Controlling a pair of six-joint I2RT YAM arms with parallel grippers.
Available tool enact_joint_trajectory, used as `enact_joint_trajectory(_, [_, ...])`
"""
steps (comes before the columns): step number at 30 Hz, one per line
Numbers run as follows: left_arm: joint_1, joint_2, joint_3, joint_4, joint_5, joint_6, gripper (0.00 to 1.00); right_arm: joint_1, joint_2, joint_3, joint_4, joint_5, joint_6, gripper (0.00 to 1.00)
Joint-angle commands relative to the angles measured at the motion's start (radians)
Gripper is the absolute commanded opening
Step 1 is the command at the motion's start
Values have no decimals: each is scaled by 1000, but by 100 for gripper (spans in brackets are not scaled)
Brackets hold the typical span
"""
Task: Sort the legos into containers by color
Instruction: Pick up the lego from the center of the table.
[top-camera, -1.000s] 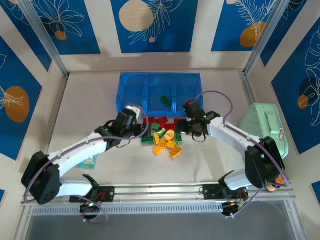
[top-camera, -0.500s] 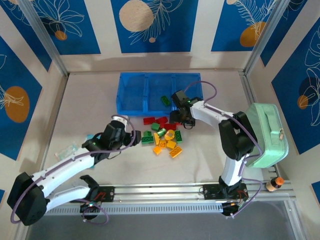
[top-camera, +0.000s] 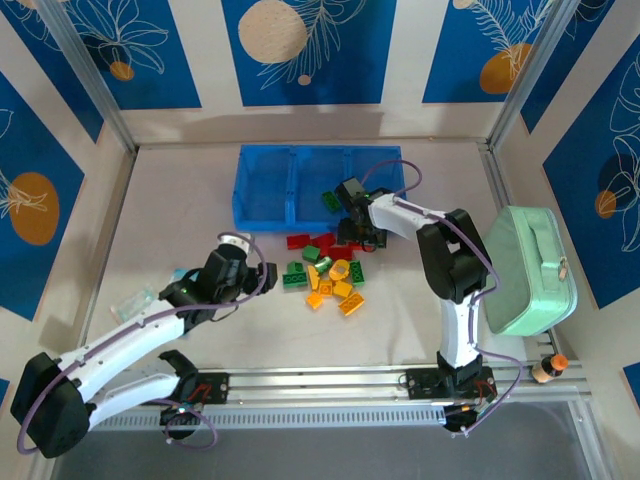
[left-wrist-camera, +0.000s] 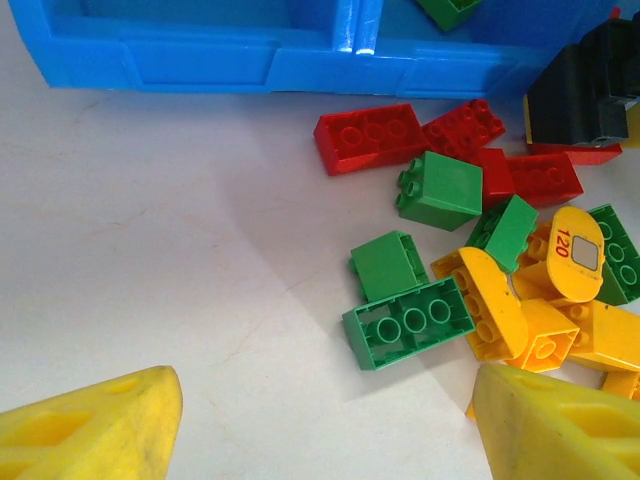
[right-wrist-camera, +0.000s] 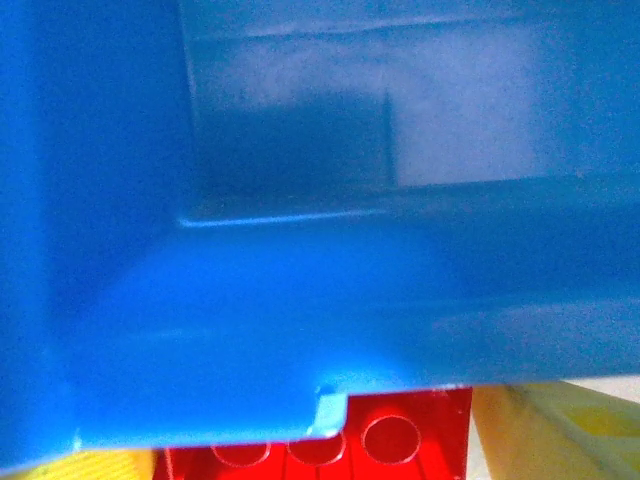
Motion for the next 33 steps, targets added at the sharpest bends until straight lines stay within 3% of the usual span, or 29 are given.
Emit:
enact_joint_trajectory(1, [10, -19, -15, -20, -22, 8, 75, -2, 10, 12, -25, 10, 5, 74])
enact_joint_trajectory(9, [14, -16, -22, -15, -25, 14, 73, 16, -49, -52, -14, 37, 23, 57])
enact_joint_trajectory(15, [13, -23, -25, -15, -31, 15, 73, 63, -171, -83, -58, 82, 45, 57])
enact_joint_trajectory(21, [16, -15, -42, -27, -34, -3, 73, 109, -259, 10, -130, 112, 12, 57])
enact_joint_trajectory(33, [16, -68, -96, -57, -26, -45, 71, 130, -191, 245, -196, 106, -65, 57])
